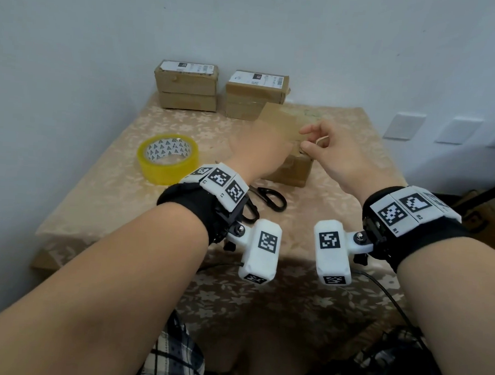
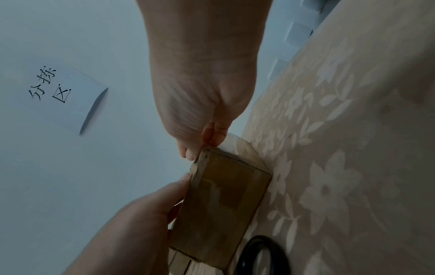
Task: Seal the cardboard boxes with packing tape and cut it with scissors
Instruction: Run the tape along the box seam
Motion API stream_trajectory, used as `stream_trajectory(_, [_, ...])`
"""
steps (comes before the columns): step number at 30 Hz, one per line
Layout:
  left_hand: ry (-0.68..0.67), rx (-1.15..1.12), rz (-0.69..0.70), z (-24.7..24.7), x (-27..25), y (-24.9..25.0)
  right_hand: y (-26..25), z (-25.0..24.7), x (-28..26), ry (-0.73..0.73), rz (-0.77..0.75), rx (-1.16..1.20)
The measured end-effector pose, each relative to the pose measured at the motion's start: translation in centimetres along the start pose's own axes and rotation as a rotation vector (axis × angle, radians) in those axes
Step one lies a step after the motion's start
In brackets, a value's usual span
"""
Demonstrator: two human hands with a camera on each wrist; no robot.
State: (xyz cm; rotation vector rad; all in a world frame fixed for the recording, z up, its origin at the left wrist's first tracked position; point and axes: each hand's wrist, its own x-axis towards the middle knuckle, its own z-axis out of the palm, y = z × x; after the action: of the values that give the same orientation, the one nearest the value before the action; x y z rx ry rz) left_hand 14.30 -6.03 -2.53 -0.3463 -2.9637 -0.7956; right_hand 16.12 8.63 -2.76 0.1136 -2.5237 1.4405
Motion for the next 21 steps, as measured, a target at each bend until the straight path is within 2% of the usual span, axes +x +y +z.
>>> stream_trajectory(4, [0.044, -0.197, 0.094, 0.7, -0.1, -1.2, 0.3, 0.2, 0.4, 0.036, 0.091, -0.086])
stream_trajectory(6, [0.097, -0.228, 0.186, 0.6, -0.3, -1.7, 0.4, 0.2, 0.5, -0.026, 0.122, -0.110])
stream_trajectory(9, [0.170, 0.051, 0.286, -0.3, -0.4, -2.2, 0.4, -0.3, 0.0, -0.131, 0.102, -0.077])
stream_trajectory(11, [0.200, 0.186, 0.338, -1.0, -0.3, -2.5, 0.4, -0.8, -0.3, -0.228, 0.018, -0.213])
stream_trajectory(13, [0.170, 0.145, 0.328, -1.5, -0.4, -2.8, 0.8, -1.1, -0.4, -0.343, -0.080, -0.487])
stream_trajectory(15, [0.132, 0.116, 0.298, -1.5, -0.4, -3.0, 1.3, -1.0, -0.2, -0.372, -0.135, -0.620])
stream_trajectory(21, [0.134, 0.016, 0.237, -1.0, -0.2, -3.8, 1.2, -0.4, 0.2, -0.252, -0.213, -0.579])
